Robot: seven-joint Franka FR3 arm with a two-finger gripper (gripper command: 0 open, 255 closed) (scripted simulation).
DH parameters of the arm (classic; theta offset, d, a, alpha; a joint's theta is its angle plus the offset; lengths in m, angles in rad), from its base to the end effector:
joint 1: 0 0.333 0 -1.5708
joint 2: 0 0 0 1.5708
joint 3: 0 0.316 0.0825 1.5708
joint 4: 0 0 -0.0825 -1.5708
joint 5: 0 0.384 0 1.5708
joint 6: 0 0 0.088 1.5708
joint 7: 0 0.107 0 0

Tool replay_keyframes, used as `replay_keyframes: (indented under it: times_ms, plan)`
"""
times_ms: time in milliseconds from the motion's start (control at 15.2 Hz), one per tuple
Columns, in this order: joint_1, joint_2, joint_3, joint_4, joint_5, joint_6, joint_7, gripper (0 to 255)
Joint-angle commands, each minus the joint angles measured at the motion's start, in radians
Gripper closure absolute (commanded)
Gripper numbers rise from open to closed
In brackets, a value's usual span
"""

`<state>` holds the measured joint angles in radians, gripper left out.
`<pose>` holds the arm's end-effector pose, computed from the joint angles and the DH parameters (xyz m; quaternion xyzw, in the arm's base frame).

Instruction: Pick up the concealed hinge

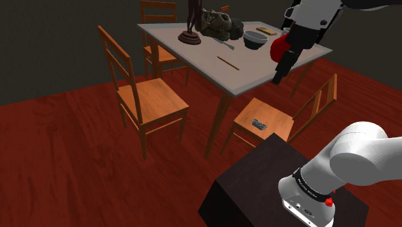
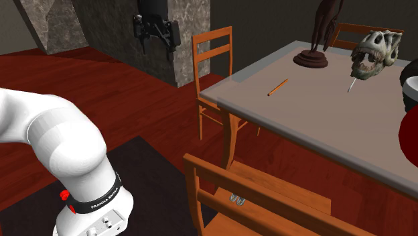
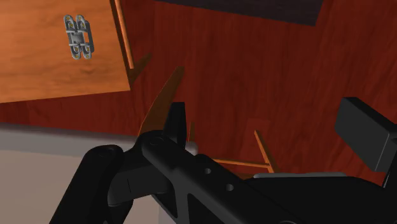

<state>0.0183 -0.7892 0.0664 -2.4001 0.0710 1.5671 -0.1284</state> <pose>0.3025 0.0385 0.5698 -0.9951 -0.0954 0.0220 0.0126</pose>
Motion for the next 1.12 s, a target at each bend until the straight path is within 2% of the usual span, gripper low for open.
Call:
replay_keyframes:
  times_ms: [0, 528, 1056]
  plan:
    - [0.000, 0.000, 0.000, 0.000, 0.000, 0.000, 0.000, 0]
    - [-0.055, 0.016, -0.098, -0.209, -0.079, 0.229, -0.111, 0]
    - [-0.127, 0.147, -0.209, -0.342, -0.163, 0.503, -0.221, 0]
